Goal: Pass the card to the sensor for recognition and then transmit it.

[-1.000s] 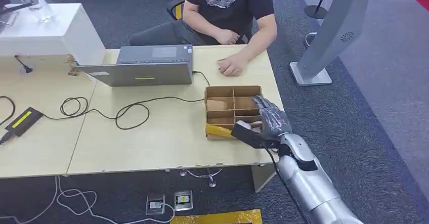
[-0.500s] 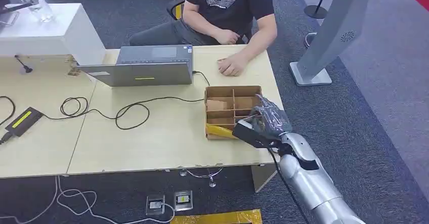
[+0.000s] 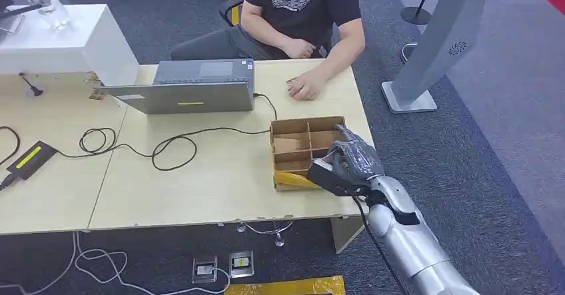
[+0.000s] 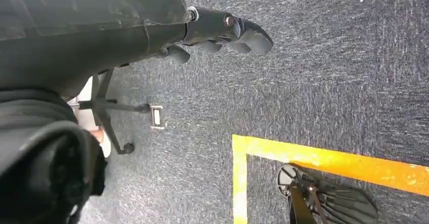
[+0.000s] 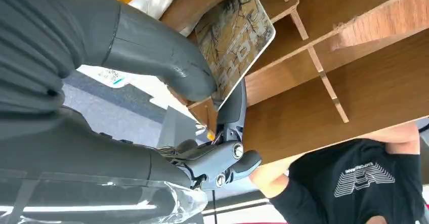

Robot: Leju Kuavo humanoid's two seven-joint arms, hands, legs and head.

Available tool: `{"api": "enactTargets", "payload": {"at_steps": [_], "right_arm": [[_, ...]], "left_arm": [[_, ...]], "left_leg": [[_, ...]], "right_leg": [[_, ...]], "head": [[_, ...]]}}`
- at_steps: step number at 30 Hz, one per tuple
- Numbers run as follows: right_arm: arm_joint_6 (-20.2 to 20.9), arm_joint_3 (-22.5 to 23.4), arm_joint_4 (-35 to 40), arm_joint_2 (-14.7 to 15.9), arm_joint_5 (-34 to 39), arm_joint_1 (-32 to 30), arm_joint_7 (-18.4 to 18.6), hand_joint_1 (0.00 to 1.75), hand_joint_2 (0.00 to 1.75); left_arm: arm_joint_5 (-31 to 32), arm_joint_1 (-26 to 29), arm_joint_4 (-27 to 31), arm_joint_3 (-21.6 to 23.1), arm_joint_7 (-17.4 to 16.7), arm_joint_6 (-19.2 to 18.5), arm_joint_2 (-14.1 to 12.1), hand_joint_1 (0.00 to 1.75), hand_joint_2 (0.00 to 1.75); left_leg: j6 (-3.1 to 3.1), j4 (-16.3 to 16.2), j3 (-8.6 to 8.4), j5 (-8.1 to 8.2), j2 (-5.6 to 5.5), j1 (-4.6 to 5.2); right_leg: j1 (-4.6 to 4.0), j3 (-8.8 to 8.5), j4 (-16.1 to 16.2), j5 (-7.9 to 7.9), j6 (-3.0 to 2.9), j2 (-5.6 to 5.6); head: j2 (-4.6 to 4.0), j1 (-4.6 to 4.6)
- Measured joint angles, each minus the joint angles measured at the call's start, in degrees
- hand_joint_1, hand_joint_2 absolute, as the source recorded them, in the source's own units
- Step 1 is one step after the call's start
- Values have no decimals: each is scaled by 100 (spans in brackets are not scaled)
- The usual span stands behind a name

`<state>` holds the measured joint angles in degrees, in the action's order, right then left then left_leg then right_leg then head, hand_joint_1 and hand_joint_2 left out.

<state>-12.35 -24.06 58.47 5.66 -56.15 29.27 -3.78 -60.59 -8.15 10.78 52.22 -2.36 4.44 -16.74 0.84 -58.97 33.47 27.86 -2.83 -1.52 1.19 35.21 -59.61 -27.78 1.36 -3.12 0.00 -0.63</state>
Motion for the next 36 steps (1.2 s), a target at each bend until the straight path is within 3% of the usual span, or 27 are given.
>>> {"api": "enactTargets", "payload": {"at_steps": [17, 24, 36], "right_arm": [[-269, -9, 0, -11, 94, -196, -35, 175, 175], [-913, 0, 161, -4, 15, -81, -157, 175, 175], [-759, 168, 1113, 15, 52, 639, -199, 175, 175]], "left_arm": [[61, -2, 0, 103, -2, -24, -35, 0, 0], [63, -1, 0, 142, 2, -33, -44, 0, 0], [7, -2, 0, 195, 35, -7, -46, 0, 0]], "left_leg": [[0, 0, -2, 0, 1, 0], [0, 0, -1, 0, 4, 0], [1, -1, -3, -1, 5, -1]], "right_leg": [[0, -1, 0, -1, -1, 0], [0, 0, -1, 0, -1, -4], [-1, -2, -1, 1, -1, -6]], "head": [[0, 0], [0, 0], [0, 0]]}}
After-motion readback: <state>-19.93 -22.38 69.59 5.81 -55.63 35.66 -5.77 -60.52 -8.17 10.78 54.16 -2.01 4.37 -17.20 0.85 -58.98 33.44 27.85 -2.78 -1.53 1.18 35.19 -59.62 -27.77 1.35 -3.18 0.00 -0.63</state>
